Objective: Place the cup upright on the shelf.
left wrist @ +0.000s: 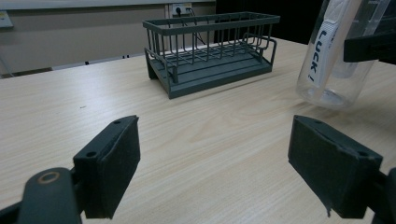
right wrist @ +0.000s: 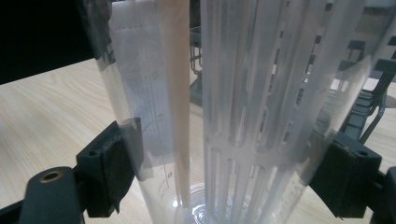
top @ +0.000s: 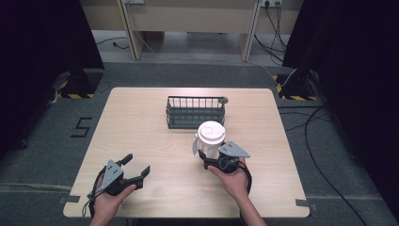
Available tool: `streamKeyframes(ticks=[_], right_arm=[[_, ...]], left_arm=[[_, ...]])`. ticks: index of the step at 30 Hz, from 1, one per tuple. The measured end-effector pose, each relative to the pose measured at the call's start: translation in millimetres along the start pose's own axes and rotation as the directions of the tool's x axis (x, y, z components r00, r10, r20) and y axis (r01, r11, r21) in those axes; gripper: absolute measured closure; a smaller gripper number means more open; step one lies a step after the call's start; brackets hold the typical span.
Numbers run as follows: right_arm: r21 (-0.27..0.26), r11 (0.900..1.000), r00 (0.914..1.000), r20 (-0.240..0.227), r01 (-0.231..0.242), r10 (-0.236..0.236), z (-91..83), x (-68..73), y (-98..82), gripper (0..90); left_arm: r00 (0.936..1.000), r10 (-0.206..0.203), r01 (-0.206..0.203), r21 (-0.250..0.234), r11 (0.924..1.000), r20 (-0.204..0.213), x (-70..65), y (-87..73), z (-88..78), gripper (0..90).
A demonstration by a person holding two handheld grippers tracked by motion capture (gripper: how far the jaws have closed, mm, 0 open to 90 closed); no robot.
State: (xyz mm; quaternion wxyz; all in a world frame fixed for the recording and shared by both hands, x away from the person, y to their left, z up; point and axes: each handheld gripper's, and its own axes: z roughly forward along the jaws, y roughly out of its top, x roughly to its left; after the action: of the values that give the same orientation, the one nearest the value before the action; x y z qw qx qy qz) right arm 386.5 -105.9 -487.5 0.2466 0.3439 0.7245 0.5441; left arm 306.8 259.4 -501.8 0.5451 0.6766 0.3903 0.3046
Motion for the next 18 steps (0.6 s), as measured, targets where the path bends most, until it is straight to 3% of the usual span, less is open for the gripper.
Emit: streamKeyframes(ticks=[18], right_arm=[[-0.012,1.0,0.9999,0.016,-0.005,0.005,11.9,-6.9,20.3,18.4]], left_arm=[[0.9999,-0.011,0.011,0.003,0.9999,-0.006,0.7,-0.7,0.3,16.3]])
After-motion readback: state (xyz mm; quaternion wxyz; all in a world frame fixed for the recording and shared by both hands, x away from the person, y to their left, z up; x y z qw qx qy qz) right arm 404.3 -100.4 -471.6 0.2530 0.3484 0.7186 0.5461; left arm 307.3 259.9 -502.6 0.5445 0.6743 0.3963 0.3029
